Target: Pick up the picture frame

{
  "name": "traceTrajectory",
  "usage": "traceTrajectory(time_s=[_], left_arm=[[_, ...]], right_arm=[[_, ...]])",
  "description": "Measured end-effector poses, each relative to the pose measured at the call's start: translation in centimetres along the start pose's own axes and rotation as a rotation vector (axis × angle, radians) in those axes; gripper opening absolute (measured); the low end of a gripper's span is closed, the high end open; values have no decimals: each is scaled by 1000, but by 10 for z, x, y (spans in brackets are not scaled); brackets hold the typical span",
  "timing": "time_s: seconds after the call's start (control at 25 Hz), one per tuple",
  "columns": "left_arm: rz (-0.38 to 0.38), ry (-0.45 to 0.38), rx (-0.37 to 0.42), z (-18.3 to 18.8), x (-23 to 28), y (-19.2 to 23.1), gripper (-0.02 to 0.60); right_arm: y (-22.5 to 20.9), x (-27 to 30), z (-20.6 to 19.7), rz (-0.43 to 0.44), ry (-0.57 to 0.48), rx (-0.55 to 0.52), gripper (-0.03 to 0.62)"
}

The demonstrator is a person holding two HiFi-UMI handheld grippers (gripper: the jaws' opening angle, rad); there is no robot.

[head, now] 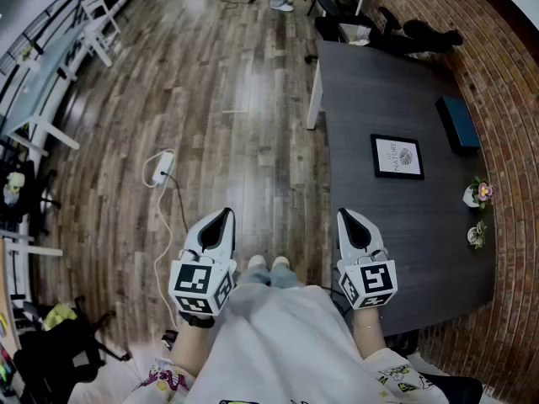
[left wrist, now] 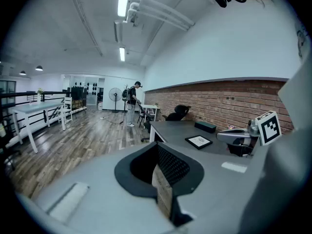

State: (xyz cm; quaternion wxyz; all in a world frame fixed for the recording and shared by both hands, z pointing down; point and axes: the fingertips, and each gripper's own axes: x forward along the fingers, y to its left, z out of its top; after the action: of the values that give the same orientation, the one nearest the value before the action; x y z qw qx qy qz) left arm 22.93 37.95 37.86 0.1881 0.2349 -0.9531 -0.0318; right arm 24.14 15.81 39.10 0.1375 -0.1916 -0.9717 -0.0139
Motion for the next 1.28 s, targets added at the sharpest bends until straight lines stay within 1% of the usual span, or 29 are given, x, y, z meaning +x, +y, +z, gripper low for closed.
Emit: traceTrajectory(time_s=[0.28,0.36,0.6,0.72,0.96,1.12,1.28], left_arm=[[18,-12,-19,-4,-2,-7,3],[17,-11,-23,-4,0,-5,12],[11,-5,-22,-4,15,11,49],[2,-1,-17,-1,35,20,68],[-24,6,-28,13,86,53,94],[-47,16,-35,26,124,78,111],[-62,15,-20,44,159,104,126]], right_arm=[[-9,-10,11,6,-62,33,4],[-8,-8,12,22,-67,54,43],[-4,13,13,45,-59,83,105],[-11,31,14,43,-46,85,132],[-26,81,20,25,-14,83,155],[-40,119,33,3,-10,89,167],[-52,157,46,-17,-14,95,179]])
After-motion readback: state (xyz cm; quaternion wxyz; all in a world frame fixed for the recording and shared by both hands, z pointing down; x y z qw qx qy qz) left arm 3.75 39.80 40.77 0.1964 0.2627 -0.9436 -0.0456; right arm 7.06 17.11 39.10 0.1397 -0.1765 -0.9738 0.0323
